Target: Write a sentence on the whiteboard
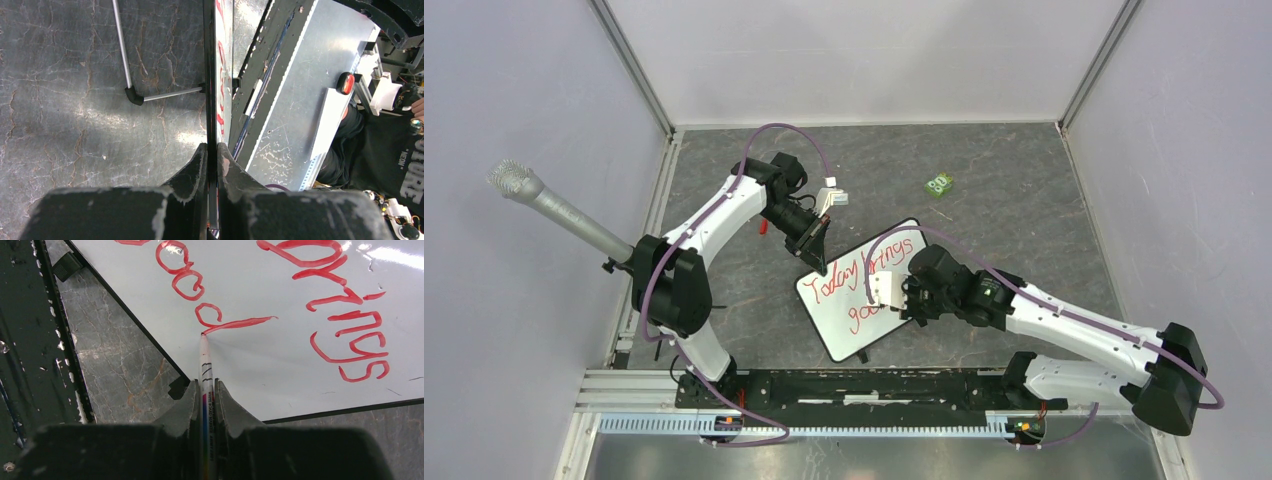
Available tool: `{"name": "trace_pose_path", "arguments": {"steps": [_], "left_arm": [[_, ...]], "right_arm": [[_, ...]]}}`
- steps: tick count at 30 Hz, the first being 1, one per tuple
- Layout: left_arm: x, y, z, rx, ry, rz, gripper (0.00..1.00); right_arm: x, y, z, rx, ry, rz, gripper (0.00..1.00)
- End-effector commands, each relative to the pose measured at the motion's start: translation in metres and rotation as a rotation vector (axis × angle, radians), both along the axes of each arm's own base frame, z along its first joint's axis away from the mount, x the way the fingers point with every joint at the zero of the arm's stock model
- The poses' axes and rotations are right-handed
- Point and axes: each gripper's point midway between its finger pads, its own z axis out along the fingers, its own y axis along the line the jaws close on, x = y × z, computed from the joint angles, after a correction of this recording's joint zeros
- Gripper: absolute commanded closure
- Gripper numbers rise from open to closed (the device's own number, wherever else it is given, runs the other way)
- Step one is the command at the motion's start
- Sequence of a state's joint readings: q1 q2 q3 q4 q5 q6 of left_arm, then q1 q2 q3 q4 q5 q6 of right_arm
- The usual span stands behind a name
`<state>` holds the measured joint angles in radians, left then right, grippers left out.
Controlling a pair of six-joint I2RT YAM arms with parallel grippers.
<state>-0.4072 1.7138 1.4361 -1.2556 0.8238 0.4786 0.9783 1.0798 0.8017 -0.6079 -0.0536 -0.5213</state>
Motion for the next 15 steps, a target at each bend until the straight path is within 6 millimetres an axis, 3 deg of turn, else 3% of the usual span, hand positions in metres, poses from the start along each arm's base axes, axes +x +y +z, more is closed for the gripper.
{"name": "trace_pose_path", "arguments": {"steps": [1,10,15], "left_arm": [[0.002,-0.003,0.001,-0.012,-0.03,-0.001,0.98],[0.002,-0.003,0.002,-0.015,-0.03,0.0,0.98],[0.002,-0.003,0.002,-0.016,-0.028,0.0,0.98]], "right_arm": [[0.006,-0.004,-0.002,-0.02,-0.029,-0.008,1.0],[0.002,0.007,0.033,0.074,-0.048,0.022,1.0],[0.001,0.005,0.034,0.076,-0.046,0.017,1.0]]}}
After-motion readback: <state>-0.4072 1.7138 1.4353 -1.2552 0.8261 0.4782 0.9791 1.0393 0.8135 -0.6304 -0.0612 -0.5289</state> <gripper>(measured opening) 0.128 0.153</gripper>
